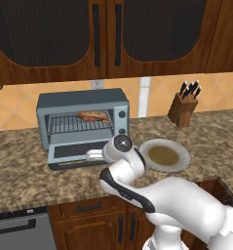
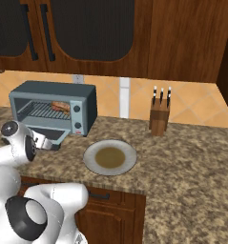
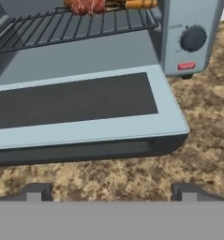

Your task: Pick up the kebab skewer and baguette bread, and place them inside the toaster oven. Close the toaster oven door and start by setting the timer.

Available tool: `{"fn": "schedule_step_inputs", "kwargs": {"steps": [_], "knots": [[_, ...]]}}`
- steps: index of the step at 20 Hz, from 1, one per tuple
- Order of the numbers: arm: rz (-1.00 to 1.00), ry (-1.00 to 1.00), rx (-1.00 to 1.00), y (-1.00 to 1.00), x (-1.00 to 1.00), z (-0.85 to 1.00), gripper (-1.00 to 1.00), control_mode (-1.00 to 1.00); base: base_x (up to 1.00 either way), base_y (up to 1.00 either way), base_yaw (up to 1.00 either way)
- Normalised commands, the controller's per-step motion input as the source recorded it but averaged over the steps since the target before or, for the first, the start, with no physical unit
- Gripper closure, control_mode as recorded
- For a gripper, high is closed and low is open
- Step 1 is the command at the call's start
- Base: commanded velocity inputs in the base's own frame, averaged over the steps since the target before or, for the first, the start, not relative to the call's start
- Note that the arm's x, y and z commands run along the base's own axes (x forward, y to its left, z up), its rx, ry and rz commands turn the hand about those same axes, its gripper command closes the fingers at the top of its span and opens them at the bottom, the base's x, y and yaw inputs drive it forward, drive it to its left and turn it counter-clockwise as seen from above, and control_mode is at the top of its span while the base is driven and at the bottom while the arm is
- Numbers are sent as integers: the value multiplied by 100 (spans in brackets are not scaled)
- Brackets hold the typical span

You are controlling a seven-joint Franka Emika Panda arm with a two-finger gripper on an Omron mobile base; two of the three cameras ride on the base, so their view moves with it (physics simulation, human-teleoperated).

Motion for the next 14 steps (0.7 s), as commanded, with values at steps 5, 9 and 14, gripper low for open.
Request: {"fn": "schedule_step_inputs", "kwargs": {"steps": [5, 9, 14], "knots": [[8, 9, 0, -35, 0, -13, -100, -100, 0, 0, 0], [10, 9, 0, -40, 0, -11, -100, -100, 0, 0, 0], [7, 5, 0, -21, 2, -24, -100, -100, 0, 0, 0]]}}
